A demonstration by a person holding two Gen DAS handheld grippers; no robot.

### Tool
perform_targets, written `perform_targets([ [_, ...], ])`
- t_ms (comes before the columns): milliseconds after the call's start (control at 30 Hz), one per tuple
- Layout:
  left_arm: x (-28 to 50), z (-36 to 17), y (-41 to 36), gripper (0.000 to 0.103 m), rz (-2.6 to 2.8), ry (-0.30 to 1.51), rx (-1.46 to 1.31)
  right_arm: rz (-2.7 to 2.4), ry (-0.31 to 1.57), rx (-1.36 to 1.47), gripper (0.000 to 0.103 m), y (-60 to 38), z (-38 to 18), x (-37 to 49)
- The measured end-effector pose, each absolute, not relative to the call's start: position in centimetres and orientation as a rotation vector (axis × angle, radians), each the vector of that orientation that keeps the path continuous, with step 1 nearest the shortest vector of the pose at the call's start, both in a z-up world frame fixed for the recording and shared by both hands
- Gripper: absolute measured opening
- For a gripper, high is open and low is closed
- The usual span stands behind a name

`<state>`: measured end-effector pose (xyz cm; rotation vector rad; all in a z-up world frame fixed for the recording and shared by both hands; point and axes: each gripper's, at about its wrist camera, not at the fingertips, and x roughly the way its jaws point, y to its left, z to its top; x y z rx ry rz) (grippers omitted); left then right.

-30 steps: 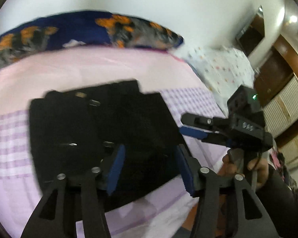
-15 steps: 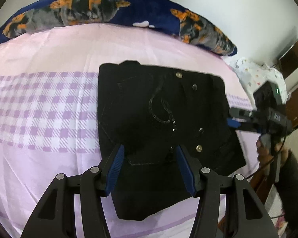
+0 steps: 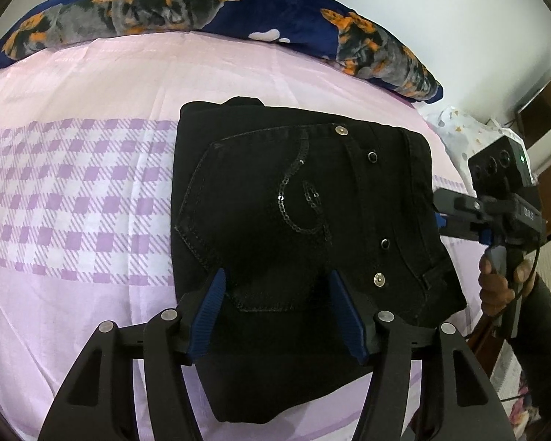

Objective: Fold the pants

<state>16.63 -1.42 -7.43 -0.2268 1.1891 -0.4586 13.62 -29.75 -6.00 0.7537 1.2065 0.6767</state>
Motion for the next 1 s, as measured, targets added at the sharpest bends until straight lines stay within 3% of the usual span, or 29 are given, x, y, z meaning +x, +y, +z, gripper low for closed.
perform_targets([
  [167, 16.4, -7.5, -1.3, 0.06, -0.46, 1.182, -0.224, 0.659, 1.209, 0.81, 0.046, -29.7, -7.0, 13.9],
  [267, 16.3, -7.5, -1.4, 0.061, -0.457, 1.176, -0.213, 0.59, 1.207, 0.869, 0.031, -30.0, -8.1, 14.4],
  [567, 16.7, -7.2, -1.2, 0.061, -0.436, 1.183, -0.239, 0.48, 1.149, 0.854, 0.012, -29.2, -6.1, 13.3],
  [833, 17.2, -3.3, -1.4, 0.061, -0.473, 1.081, -0.237, 0.447, 1.015, 0.848, 0.011, -30.6, -0.2, 10.9],
  [1000, 17.8, -3.0, -4.0, 0.061, -0.539, 1.08, -0.186, 0.32, 0.988, 0.886, 0.011, -34.3, -0.8, 9.1],
])
